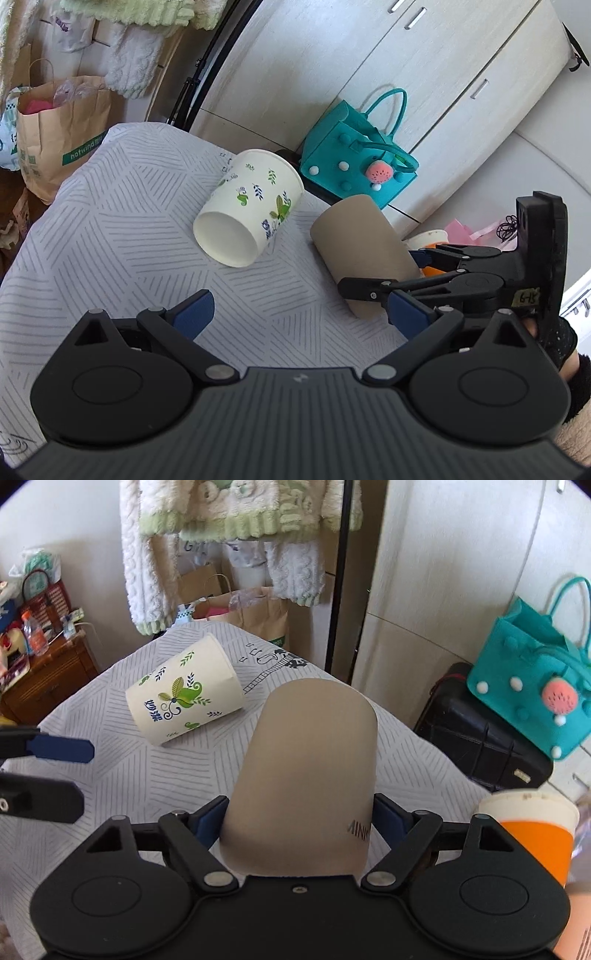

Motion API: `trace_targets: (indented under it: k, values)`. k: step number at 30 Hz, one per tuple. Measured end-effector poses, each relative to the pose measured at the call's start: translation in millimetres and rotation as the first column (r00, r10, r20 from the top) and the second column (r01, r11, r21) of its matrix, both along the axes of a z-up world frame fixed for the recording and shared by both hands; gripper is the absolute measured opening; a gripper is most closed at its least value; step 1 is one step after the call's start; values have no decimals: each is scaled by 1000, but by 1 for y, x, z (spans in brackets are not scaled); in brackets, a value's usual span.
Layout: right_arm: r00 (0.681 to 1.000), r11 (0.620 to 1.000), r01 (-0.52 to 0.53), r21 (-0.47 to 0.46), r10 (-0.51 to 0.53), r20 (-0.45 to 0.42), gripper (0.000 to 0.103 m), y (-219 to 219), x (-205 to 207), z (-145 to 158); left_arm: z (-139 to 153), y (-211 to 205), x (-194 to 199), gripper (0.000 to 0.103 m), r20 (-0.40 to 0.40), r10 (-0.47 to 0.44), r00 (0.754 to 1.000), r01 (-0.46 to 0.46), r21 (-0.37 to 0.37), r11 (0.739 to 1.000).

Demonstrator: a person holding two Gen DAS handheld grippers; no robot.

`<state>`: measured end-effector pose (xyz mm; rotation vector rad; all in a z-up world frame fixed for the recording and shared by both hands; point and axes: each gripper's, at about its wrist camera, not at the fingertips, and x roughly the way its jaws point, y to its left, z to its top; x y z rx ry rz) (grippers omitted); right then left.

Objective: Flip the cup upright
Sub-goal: 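Move the right gripper to the lying beige tumbler and close on its base, then bring the left gripper to the tumbler's open end beside the right gripper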

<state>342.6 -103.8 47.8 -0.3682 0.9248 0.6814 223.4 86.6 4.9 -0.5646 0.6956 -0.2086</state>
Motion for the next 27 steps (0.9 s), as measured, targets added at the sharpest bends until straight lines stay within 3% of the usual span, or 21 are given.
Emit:
trace_targets:
  k: [27]
  values:
    - [997, 997, 74, -13, -74, -22, 85, -43, -122, 24, 6, -34, -77, 101, -18, -125, 992, 123, -65, 990]
